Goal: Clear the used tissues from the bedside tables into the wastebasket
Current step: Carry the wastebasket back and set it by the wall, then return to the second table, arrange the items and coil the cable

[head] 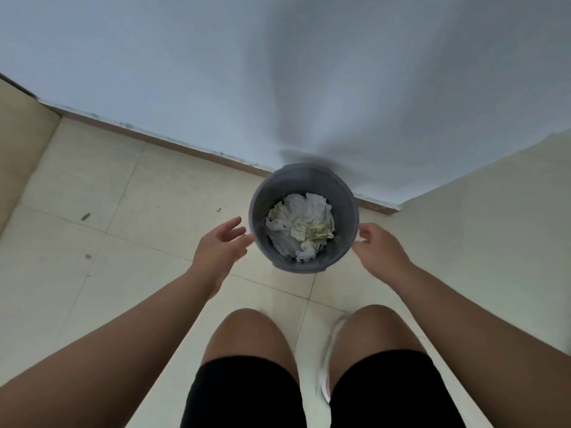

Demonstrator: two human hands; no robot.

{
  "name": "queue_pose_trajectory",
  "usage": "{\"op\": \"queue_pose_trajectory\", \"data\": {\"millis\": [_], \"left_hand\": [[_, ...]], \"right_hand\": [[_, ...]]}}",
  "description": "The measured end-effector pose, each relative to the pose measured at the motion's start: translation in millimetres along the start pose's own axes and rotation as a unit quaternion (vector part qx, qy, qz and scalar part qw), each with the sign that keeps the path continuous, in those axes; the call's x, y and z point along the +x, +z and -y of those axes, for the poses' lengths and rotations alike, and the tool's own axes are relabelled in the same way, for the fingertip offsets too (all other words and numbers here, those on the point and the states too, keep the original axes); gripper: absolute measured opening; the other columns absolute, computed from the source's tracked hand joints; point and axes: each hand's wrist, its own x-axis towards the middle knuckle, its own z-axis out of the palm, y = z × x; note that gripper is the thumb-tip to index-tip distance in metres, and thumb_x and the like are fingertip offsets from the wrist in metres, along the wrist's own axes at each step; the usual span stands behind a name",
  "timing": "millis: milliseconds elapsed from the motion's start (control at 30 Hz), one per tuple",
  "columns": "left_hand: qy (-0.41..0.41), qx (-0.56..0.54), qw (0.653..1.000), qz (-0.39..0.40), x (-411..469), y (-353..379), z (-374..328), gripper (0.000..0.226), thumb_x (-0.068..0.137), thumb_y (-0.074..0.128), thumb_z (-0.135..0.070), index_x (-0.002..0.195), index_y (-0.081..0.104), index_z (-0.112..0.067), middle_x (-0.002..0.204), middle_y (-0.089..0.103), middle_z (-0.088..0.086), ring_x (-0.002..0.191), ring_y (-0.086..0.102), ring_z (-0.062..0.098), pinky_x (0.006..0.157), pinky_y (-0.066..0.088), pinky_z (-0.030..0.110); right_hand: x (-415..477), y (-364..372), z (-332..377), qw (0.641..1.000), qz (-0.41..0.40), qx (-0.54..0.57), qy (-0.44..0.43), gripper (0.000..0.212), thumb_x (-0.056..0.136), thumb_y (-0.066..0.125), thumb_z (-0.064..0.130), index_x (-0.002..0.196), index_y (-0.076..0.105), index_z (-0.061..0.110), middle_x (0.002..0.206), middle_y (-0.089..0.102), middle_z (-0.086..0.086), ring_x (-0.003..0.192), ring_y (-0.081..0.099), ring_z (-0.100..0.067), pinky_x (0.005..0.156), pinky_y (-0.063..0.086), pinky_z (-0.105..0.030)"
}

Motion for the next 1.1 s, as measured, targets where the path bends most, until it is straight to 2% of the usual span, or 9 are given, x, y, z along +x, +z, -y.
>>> {"op": "queue_pose_trajectory", "data": {"millis": [67, 200, 300, 400, 500, 733, 800, 933, 1100], "left_hand": [[0.01, 0.002, 1.0, 0.0, -59, -12, -29, 0.046, 0.092, 0.083, -0.02, 0.135, 0.07, -0.028, 0.12, 0.077, -0.006, 0.108, 0.075, 0.015, 0.082, 0.061, 0.024], [0.025, 0.024, 0.999, 0.005, -188, -44, -94, 0.013, 0.1, 0.072, -0.031, 0.112, 0.077, -0.03, 0.101, 0.083, -0.006, 0.096, 0.079, 0.015, 0.076, 0.064, 0.028], [0.025, 0.051, 0.998, -0.008, -280, -79, -132, 0.025, 0.107, 0.056, -0.039, 0.108, 0.078, -0.027, 0.097, 0.082, -0.008, 0.088, 0.078, 0.014, 0.075, 0.062, 0.033], [0.028, 0.071, 0.997, -0.017, -358, -115, -148, 0.03, 0.108, 0.052, -0.043, 0.104, 0.079, -0.031, 0.094, 0.081, -0.012, 0.083, 0.076, 0.008, 0.072, 0.058, 0.032], [0.025, 0.06, 0.996, -0.06, -416, -140, -139, 0.036, 0.111, 0.047, -0.043, 0.099, 0.08, -0.033, 0.092, 0.081, -0.012, 0.078, 0.074, 0.006, 0.07, 0.056, 0.032], [-0.031, -0.055, 0.978, -0.197, -496, -135, -75, 0.041, 0.11, 0.046, -0.049, 0.088, 0.081, -0.044, 0.091, 0.082, -0.009, 0.075, 0.075, 0.01, 0.069, 0.058, 0.035], [-0.047, -0.101, 0.959, -0.262, -519, -119, -55, 0.04, 0.109, 0.045, -0.052, 0.088, 0.079, -0.05, 0.091, 0.081, -0.008, 0.076, 0.075, 0.01, 0.068, 0.057, 0.033], [-0.082, -0.236, 0.894, -0.372, -572, -59, -15, 0.042, 0.109, 0.044, -0.055, 0.089, 0.08, -0.044, 0.092, 0.082, -0.003, 0.077, 0.075, 0.015, 0.067, 0.056, 0.035], [-0.112, -0.38, 0.79, -0.467, -648, 35, 35, 0.046, 0.109, 0.045, -0.05, 0.092, 0.083, -0.031, 0.092, 0.082, 0.003, 0.077, 0.074, 0.018, 0.066, 0.053, 0.036]], "right_hand": [[-52, -22, 23, 0.999, 0.024, -0.026, -0.038, 0.048, 0.096, 0.059, 0.028, 0.144, 0.054, 0.024, 0.141, 0.064, 0.002, 0.124, 0.061, -0.019, 0.091, 0.046, -0.031], [-170, -78, 82, 0.996, 0.065, -0.028, -0.054, 0.033, 0.092, 0.059, 0.036, 0.125, 0.062, 0.04, 0.111, 0.073, 0.007, 0.094, 0.07, -0.014, 0.072, 0.054, -0.028], [-255, -115, 129, 0.991, 0.115, -0.038, -0.058, 0.027, 0.09, 0.062, 0.034, 0.116, 0.063, 0.039, 0.095, 0.075, 0.002, 0.08, 0.073, -0.021, 0.074, 0.062, -0.043], [-319, -140, 166, 0.988, 0.134, -0.039, -0.066, 0.022, 0.09, 0.065, 0.029, 0.112, 0.067, 0.035, 0.096, 0.075, 0.004, 0.081, 0.074, -0.013, 0.073, 0.063, -0.038], [-360, -153, 188, 0.983, 0.164, -0.043, -0.067, 0.024, 0.092, 0.061, 0.017, 0.112, 0.068, 0.029, 0.096, 0.077, 0.0, 0.081, 0.074, -0.018, 0.065, 0.06, -0.03], [-371, -162, 214, 0.962, 0.229, -0.122, -0.082, 0.029, 0.092, 0.059, 0.004, 0.116, 0.067, 0.017, 0.099, 0.074, -0.012, 0.076, 0.07, -0.023, 0.06, 0.055, -0.031], [-364, -158, 225, 0.949, 0.253, -0.153, -0.115, 0.033, 0.094, 0.057, 0.002, 0.121, 0.063, 0.021, 0.1, 0.072, -0.013, 0.073, 0.066, -0.022, 0.056, 0.052, -0.029], [-354, -142, 248, 0.907, 0.295, -0.235, -0.184, 0.037, 0.094, 0.055, 0.006, 0.122, 0.059, 0.03, 0.096, 0.076, -0.008, 0.069, 0.065, -0.02, 0.055, 0.051, -0.029], [-382, -98, 253, 0.844, 0.35, -0.33, -0.235, 0.033, 0.094, 0.055, 0.001, 0.12, 0.065, 0.019, 0.082, 0.073, -0.015, 0.05, 0.058, -0.017, 0.042, 0.042, -0.026]]}}
